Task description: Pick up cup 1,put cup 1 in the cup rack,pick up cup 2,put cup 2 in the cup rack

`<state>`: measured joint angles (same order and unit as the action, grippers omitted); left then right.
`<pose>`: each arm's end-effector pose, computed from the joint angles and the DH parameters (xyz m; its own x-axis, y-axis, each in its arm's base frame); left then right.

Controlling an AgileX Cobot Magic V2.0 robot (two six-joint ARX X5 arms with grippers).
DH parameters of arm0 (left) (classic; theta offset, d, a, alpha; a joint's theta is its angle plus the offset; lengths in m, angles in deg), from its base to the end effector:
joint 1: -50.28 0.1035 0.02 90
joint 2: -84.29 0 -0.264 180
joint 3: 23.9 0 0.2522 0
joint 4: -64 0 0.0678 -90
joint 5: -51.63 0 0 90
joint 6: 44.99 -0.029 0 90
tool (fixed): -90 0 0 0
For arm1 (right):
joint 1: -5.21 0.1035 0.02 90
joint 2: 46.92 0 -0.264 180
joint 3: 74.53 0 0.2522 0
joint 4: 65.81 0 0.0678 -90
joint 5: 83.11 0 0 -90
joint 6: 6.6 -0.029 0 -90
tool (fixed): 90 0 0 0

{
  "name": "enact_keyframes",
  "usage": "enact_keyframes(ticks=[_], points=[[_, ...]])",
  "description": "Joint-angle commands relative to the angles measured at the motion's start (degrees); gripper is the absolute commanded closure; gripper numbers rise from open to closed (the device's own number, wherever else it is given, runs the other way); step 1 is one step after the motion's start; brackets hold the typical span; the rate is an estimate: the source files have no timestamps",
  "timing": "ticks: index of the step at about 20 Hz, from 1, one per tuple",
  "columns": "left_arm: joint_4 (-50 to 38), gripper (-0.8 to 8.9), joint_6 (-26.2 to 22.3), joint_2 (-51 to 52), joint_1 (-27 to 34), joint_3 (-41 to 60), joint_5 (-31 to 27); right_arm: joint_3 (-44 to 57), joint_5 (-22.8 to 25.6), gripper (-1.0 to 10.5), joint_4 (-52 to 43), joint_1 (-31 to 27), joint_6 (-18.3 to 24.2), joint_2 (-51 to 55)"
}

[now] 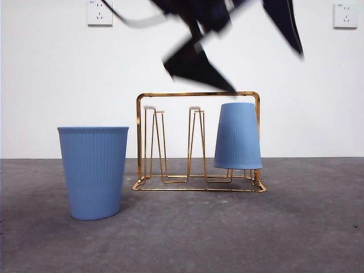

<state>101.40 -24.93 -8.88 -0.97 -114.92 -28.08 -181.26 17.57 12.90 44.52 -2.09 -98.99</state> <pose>0.2219 -0.2847 0.2963 0.3356 -0.7035 -0.6265 0.6651 0.6479 -0.3713 0.0742 0.0538 0.4782 0.8117 0.4251 -0.4005 -0.5149 0.8446 -0.1471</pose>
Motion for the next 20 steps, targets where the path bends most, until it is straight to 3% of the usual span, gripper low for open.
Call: enact_keyframes(ticks=[1, 8, 15, 20], points=[[2.40, 3.12, -2.45, 6.60, 0.00, -0.15, -0.24, 0.37, -0.39, 7.6, -0.46, 0.02, -0.31, -1.90], [8.37, 3.13, -7.26, 25.16, 1.01, -0.15, -12.07, 0.37, -9.25, 7.6, -3.41, 0.02, -2.62, -10.14], [17.27, 3.13, -7.93, 41.31, 3.43, -0.15, -20.09, 0.37, -18.95, 7.5, -10.47, 0.07, -5.14, -22.97], [28.13, 3.13, -7.30, 49.64, 3.65, -0.15, -28.48, 0.37, -24.00, 5.6, -16.55, 0.09, -6.16, -35.30]])
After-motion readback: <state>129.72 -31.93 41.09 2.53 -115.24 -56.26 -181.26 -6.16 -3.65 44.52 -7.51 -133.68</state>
